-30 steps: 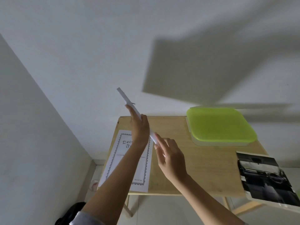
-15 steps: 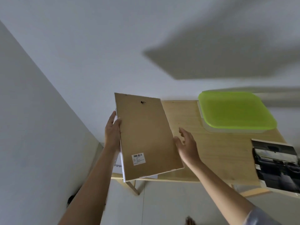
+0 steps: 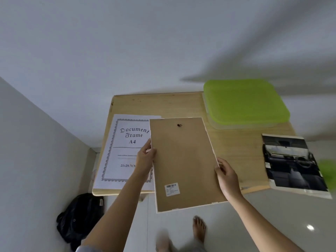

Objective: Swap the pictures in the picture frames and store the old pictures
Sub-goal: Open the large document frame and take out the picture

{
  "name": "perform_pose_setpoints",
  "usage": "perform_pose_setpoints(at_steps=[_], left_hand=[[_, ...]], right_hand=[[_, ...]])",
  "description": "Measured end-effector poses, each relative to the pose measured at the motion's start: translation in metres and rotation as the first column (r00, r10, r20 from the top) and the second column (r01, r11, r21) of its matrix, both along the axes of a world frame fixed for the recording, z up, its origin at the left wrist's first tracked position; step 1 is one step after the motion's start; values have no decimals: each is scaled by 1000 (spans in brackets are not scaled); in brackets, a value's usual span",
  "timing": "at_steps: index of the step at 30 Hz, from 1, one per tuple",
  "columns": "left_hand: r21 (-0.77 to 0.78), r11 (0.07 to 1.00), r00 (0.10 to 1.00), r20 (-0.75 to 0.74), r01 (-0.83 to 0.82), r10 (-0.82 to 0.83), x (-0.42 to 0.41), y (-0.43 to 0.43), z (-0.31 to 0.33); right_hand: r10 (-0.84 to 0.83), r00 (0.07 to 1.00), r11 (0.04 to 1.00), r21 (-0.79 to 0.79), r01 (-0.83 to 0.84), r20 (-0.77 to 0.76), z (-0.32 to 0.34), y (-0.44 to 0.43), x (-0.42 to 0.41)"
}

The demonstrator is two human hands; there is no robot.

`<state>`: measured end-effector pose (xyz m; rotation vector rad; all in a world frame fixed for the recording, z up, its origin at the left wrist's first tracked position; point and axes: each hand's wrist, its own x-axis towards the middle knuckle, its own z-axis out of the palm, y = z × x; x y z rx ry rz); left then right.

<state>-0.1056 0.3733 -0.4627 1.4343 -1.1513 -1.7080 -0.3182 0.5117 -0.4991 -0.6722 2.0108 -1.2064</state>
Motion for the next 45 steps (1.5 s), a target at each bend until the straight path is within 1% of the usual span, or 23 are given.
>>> perform_pose_setpoints(at_steps=[6, 9, 14, 17, 23, 26, 33, 36, 38, 41, 43, 45], left_hand=[[-30, 995, 984, 153, 100, -94, -22, 5, -19], [-33, 990, 960, 253, 136, -123, -22, 4, -28], [-83, 989, 913, 399, 122, -79, -22, -5, -35], [-99, 992, 912, 409, 84, -36, -23, -9, -32], [-120, 989, 893, 449, 85, -22, -18, -10, -36], [-138, 984, 877, 480, 109, -30, -14, -11, -39], [-166, 973, 876, 478, 158, -60, -5, -18, -43], [-173, 969, 863, 500, 177, -69, -5, -21, -43], [-193, 965, 857, 512, 174, -52, -7, -28, -42], [-247, 954, 843, 538, 172, -13, -12, -47, -39], [-295, 940, 840, 542, 173, 16, -19, -62, -37], [-346, 913, 827, 562, 217, 16, -28, -78, -35]], right_hand=[[77, 971, 995, 73, -62, -227, -10, 15, -20], [111, 945, 992, 88, -88, -308, -11, 12, -22], [115, 914, 992, 95, -84, -390, -11, 2, -17], [100, 912, 994, 88, -70, -397, -12, -2, -11], [61, 930, 995, 95, -28, -362, -13, -6, -3], [37, 931, 996, 86, -7, -363, -14, -8, 0], [7, 925, 997, 79, 25, -379, -17, -14, 3], [0, 916, 998, 63, 27, -401, -17, -19, 2], [5, 900, 1000, 24, 7, -437, -14, -25, 3], [63, 868, 996, -20, -84, -493, -11, -44, 3], [122, 863, 987, -29, -156, -490, -10, -64, -1], [180, 864, 975, -30, -220, -470, -11, -87, -4]])
